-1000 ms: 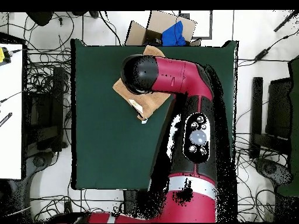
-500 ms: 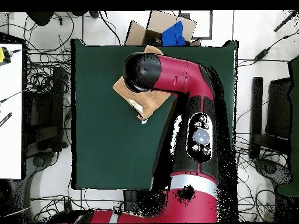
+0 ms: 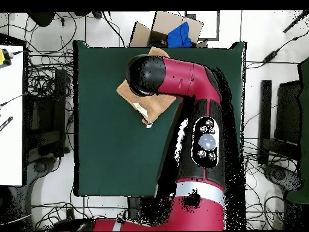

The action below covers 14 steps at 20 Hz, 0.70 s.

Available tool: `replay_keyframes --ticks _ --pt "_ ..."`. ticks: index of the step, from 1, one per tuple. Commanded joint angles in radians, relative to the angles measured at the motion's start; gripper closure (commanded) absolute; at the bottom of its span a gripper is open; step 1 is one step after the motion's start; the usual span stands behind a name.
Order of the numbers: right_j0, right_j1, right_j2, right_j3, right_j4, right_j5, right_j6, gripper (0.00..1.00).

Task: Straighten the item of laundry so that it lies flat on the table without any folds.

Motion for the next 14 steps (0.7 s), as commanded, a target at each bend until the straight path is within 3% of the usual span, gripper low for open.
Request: replay_keyframes --ticks 1,9,14 --pt "0.014 -0.055 0.019 -0.002 -0.093 0.146 -0.094 0.0" --pt "-0.021 -0.154 0.067 -0.061 -0.062 0.376 -0.114 0.0" --pt "-0.048 -0.188 0.09 -0.081 -0.057 0.442 -0.155 0.0"
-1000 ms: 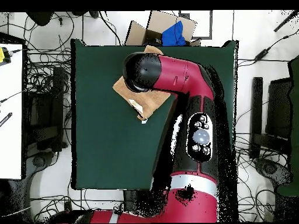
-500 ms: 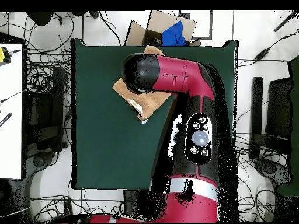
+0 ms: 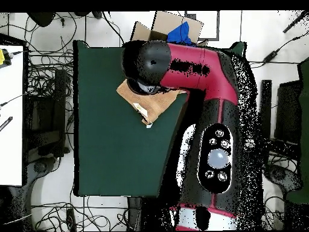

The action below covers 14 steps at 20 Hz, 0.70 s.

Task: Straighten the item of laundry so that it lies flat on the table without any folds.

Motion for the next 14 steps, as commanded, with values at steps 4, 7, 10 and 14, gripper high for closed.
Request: replay_keyframes --ticks 4,7,10,14 --pt "-0.053 -0.075 0.102 -0.035 -0.014 0.188 -0.18 0.0" --pt "-0.058 -0.087 0.104 0.0 -0.014 0.154 -0.179 0.0" --pt "-0.05 -0.095 0.099 0.024 -0.03 0.116 -0.173 0.0" --pt "-0.048 -0.091 0.106 0.012 -0.028 0.133 -0.165 0.0"
